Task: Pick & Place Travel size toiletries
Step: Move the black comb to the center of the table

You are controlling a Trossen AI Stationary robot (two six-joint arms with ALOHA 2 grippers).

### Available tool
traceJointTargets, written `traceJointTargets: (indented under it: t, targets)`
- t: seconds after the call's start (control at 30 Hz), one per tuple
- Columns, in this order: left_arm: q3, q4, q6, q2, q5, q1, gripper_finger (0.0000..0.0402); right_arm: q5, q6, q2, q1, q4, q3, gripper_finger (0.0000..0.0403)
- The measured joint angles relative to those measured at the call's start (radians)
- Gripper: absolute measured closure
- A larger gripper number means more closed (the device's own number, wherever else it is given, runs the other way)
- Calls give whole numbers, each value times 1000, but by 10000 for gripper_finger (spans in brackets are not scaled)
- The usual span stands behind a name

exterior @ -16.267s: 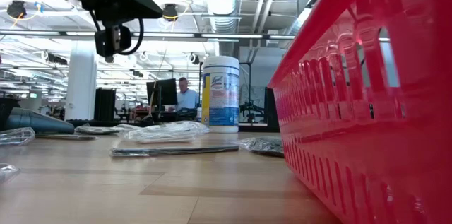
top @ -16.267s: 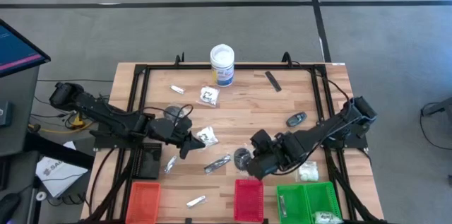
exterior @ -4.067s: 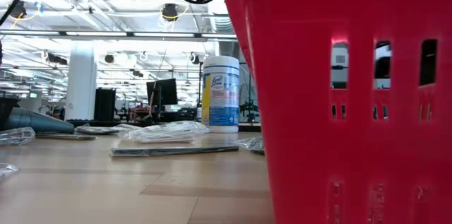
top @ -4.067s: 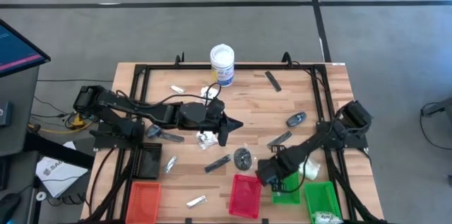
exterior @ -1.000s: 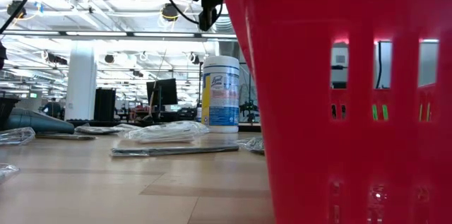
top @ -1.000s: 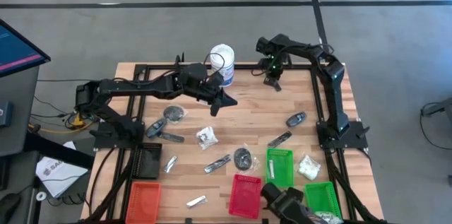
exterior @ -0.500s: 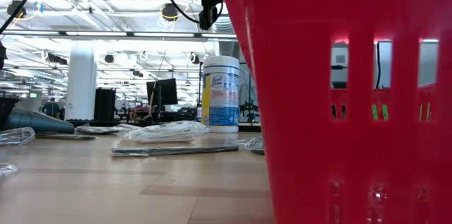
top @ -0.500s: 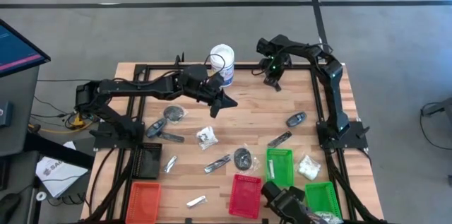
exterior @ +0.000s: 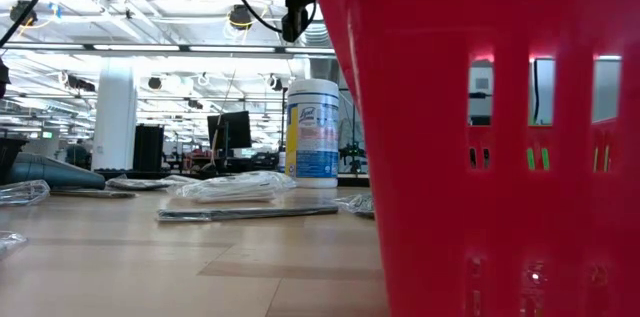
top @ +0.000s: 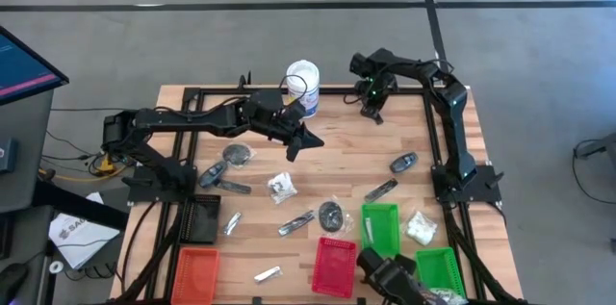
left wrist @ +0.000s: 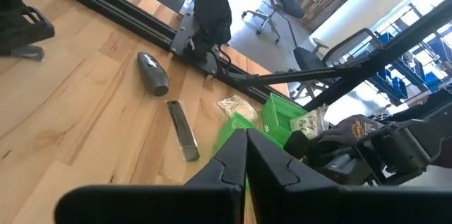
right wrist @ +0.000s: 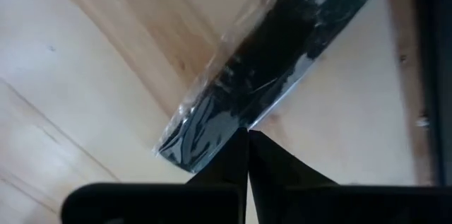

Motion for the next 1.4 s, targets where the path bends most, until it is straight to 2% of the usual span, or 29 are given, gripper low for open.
traceJointTargets:
  t: [1.4]
  targets:
    - [0, 2, 20, -1, -9, 0, 401, 19, 18, 0, 45, -7, -13, 402]
